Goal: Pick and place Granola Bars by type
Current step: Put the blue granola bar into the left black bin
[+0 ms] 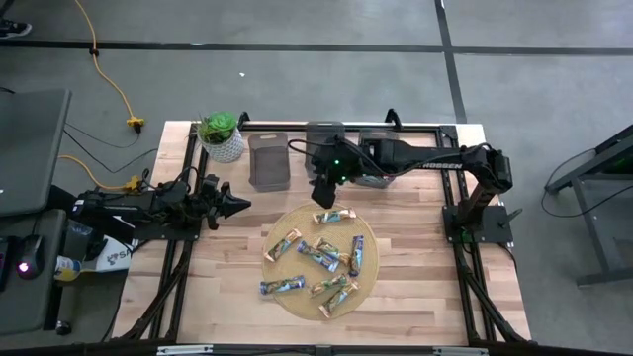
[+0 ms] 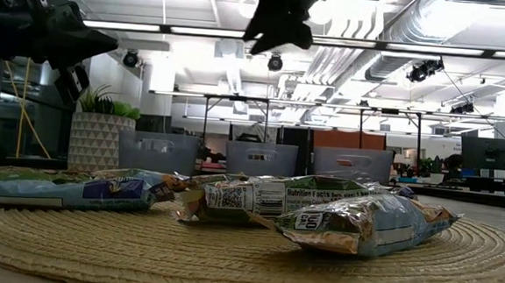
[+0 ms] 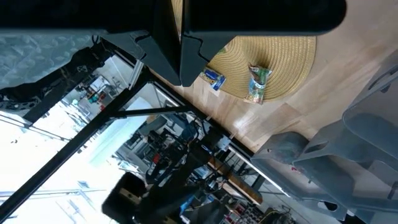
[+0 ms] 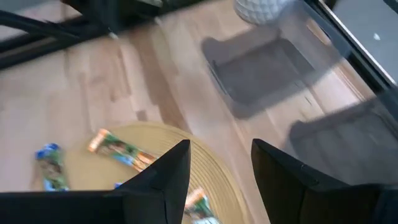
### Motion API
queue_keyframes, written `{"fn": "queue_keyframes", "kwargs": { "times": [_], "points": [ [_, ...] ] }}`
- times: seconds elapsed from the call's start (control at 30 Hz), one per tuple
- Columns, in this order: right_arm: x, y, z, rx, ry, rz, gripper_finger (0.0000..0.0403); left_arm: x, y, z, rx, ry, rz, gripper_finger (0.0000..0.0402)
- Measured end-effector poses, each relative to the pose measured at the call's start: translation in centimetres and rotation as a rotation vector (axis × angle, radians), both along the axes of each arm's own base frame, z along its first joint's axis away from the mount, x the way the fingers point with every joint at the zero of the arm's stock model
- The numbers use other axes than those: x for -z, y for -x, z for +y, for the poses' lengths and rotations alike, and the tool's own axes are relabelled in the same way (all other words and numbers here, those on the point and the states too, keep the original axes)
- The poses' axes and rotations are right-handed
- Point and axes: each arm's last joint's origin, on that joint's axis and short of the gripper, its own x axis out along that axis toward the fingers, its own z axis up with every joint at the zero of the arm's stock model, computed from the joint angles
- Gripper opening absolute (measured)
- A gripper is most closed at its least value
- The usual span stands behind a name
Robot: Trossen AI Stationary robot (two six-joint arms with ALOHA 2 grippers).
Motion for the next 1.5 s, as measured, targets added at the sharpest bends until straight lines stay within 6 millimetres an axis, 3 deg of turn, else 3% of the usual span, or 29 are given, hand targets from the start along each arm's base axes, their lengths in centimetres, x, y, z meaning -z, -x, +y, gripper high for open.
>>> {"fn": "queue_keyframes", "kwargs": {
  "times": [0.27,0.6,0.93,1.1,1.2,1.33,1.5],
  "points": [
    [-0.3,-0.4,1.3,-0.083,0.002,-0.045,0.0158,0.0,0.0,0.0,0.000,-0.001,0.002,0.0001],
    [-0.4,-0.6,2.8,-0.067,-0.050,-0.063,0.0158,0.1,0.0,0.0,0.013,-0.029,0.009,0.0001],
    [0.2,0.1,8.3,-0.130,-0.134,0.015,0.0158,0.1,0.0,-0.2,0.053,-0.030,0.008,0.0001],
    [1.2,1.8,11.3,-0.012,-0.211,0.173,0.0158,0.1,0.0,-0.2,0.054,-0.030,0.007,0.0001],
    [1.9,3.3,12.6,0.146,-0.244,0.280,0.0158,-0.2,0.0,-0.2,0.052,-0.034,-0.001,0.0001],
    [2.6,5.0,13.3,0.378,-0.306,0.397,0.0158,-0.7,0.1,-0.1,0.049,-0.094,-0.014,0.0001],
    [2.8,5.5,13.4,0.524,-0.331,0.403,0.0163,-0.9,0.2,-0.1,0.046,-0.165,-0.020,0.0001]
  ]
}}
